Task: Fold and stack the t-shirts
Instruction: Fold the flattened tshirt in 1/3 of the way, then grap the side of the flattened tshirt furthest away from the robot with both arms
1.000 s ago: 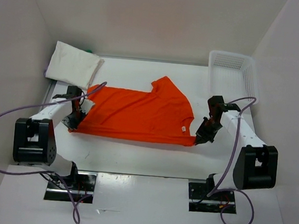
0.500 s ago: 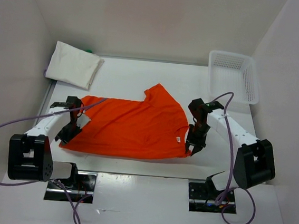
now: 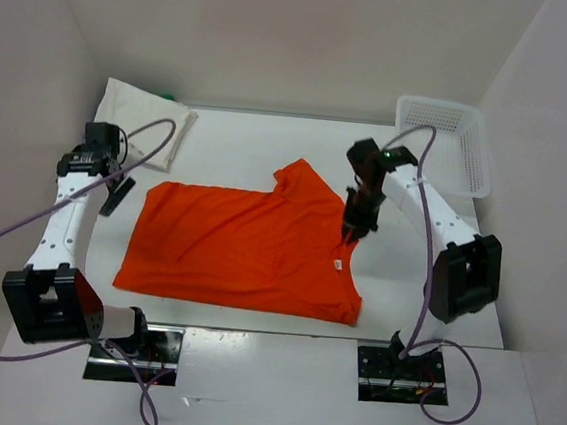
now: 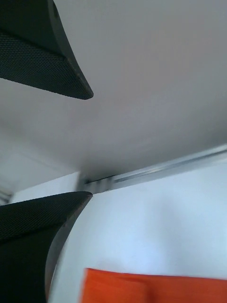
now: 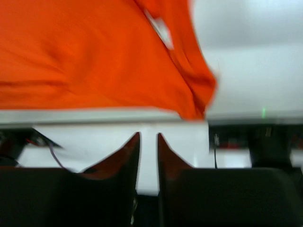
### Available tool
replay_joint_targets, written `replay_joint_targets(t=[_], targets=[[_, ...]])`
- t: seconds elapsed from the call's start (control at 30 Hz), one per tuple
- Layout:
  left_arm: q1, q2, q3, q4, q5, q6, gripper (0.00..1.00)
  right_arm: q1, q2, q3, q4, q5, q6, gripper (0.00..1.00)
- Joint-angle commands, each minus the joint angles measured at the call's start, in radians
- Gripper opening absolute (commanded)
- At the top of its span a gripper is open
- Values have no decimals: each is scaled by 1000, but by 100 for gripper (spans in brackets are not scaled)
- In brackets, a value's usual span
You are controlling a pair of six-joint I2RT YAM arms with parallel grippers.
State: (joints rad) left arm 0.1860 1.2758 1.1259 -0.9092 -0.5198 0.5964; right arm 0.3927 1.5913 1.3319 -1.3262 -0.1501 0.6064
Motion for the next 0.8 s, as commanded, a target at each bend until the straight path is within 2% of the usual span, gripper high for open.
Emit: replay_joint_targets(t=[0.0, 0.03, 0.1, 0.17, 0.2, 0.27, 0.3, 0.33, 0.37, 0.4, 0.47, 0.53, 0.63, 0.77], targets=[[7, 98, 145, 154, 73, -30, 84, 27, 137, 293, 73, 122, -65, 19], [16, 167, 172, 165, 104, -74, 83, 28, 178, 420, 90, 144, -79, 16], [26, 235, 225, 205, 182, -112, 81, 28, 302, 530, 166, 181, -121, 11], [26, 336, 247, 243, 222, -167, 81, 28, 381, 662, 221, 216, -141, 11], [26, 402, 256, 256, 233, -181, 81, 18, 469, 703, 258, 231, -154, 13], [26, 462, 290, 292, 257, -225, 81, 18, 571, 858, 268, 288, -169, 31], [35, 517, 301, 293, 270, -240, 81, 18, 684, 916, 268, 312, -183, 35], [35, 542, 319, 302, 280, -257, 81, 18, 750, 1064, 250, 332, -192, 42], [35, 565, 349, 302, 290, -285, 81, 18, 821, 1161, 225, 349, -192, 44], [35, 597, 359, 302, 315, -294, 81, 18, 963, 1363, 190, 380, -207, 46], [35, 609, 359, 320, 343, -320, 81, 3, 1030, 1415, 229, 332, -192, 50], [35, 622, 368, 332, 352, -336, 81, -9, 1151, 1556, 229, 300, -177, 55], [58, 632, 357, 342, 366, -346, 81, -18, 1242, 1606, 289, 247, -168, 61], [67, 655, 348, 342, 376, -356, 81, -6, 1331, 1641, 323, 218, -168, 64]])
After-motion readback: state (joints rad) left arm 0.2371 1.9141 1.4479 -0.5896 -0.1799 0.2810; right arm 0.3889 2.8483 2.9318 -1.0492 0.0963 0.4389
